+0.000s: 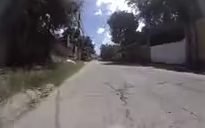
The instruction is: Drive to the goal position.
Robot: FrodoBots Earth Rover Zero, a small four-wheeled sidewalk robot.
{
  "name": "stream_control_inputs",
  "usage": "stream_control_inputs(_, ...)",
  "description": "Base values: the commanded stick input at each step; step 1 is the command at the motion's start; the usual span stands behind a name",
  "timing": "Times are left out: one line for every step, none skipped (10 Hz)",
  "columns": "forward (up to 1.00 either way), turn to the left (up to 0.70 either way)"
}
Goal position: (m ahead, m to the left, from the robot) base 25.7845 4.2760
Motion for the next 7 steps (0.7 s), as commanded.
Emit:
stream_control_inputs(1.0, 0.09)
stream_control_inputs(1.0, 0.07)
stream_control_inputs(1.0, 0.05)
stream_control_inputs(1.0, 0.0)
stream_control_inputs(1.0, 0.0)
stream_control_inputs(1.0, 0.0)
stream_control_inputs(1.0, 0.0)
